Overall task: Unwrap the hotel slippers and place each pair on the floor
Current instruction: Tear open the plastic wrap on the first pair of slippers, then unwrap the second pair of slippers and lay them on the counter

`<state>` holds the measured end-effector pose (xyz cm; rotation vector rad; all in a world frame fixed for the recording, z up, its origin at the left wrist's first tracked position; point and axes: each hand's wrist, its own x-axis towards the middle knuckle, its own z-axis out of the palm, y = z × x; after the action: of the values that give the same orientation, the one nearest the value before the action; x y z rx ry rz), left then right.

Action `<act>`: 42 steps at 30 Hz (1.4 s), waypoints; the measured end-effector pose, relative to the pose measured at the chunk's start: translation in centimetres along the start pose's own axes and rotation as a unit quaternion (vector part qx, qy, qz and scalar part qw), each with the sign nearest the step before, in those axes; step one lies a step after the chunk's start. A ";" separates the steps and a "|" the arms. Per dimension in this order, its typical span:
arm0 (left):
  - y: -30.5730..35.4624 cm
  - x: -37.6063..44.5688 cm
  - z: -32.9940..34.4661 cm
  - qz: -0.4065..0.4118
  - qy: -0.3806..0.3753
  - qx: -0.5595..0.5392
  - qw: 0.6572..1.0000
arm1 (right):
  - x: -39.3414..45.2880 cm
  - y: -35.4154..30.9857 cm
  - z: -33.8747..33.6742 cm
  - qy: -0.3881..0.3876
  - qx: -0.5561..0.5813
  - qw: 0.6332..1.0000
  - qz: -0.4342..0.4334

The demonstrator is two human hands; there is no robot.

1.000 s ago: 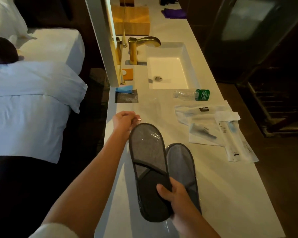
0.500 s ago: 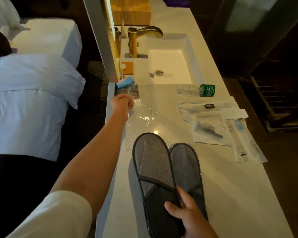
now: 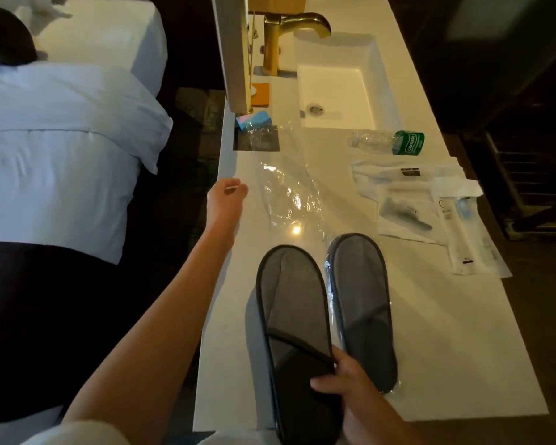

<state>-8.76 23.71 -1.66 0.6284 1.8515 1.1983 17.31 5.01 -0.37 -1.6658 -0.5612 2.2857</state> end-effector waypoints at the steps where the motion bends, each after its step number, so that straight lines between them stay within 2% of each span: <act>1: -0.8 -2.7 -1.3 -0.004 -0.015 -0.001 1.000 | 0.0 0.2 0.7 0.005 0.017 1.000 0.001; 5: -5.1 -12.4 -5.7 -0.058 -0.113 0.012 0.992 | 0.6 1.3 3.2 0.033 0.003 0.999 -0.011; 8: -8.0 -17.3 -7.5 -0.090 -0.145 0.030 0.985 | 1.2 2.3 4.8 0.057 -0.042 0.997 -0.030; 9: -9.0 -18.2 -7.8 -0.089 -0.149 0.048 0.984 | 1.4 2.7 5.2 0.072 -0.088 0.992 -0.046; 12: -11.1 -19.6 -8.3 -0.076 -0.101 0.109 0.986 | 1.7 3.5 6.1 0.110 -0.292 0.944 -0.107; 14: -11.3 -19.4 -8.4 -0.051 -0.054 0.144 0.987 | 1.7 3.7 6.5 0.140 -0.365 0.907 -0.156; 17: -11.0 -19.2 -8.3 -0.018 -0.032 0.178 0.983 | 1.7 4.0 6.9 0.182 -0.476 0.833 -0.214; 19: -10.8 -19.2 -8.3 -0.003 -0.027 0.207 0.978 | 1.7 4.3 6.9 0.186 -0.519 0.801 -0.232; 22: -10.8 -19.4 -7.8 0.000 -0.004 0.251 0.968 | 1.9 4.6 6.5 0.183 -0.541 0.782 -0.250; 24: -10.9 -19.6 -7.5 0.000 0.014 0.274 0.962 | 2.0 4.5 6.2 0.175 -0.538 0.783 -0.258; 27: -10.3 -20.0 -7.4 -0.015 0.034 0.288 0.957 | 1.5 3.8 5.3 0.146 -0.494 0.813 -0.272; 29: -9.5 -20.4 -7.0 0.014 0.063 0.291 0.954 | 0.6 2.8 3.9 0.157 -0.439 0.833 -0.298; 31: -8.5 -21.0 -6.0 0.065 0.070 0.268 0.959 | -0.4 1.3 1.7 0.200 -0.369 0.845 -0.331; 36: -5.7 -22.2 0.7 0.078 -0.059 0.203 0.974 | -2.0 -1.4 -5.6 0.310 -0.246 0.851 -0.345; 39: -5.5 -22.2 5.0 0.051 -0.135 0.228 0.963 | -1.4 -1.6 -9.0 0.347 -0.245 0.864 -0.270; 42: -6.0 -22.1 7.5 0.023 -0.150 0.261 0.953 | -0.8 -1.3 -10.2 0.336 -0.250 0.887 -0.193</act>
<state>9.60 8.14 -0.55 1.0845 1.8954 0.5845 27.25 7.45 -1.87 -2.1595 -1.2258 1.2142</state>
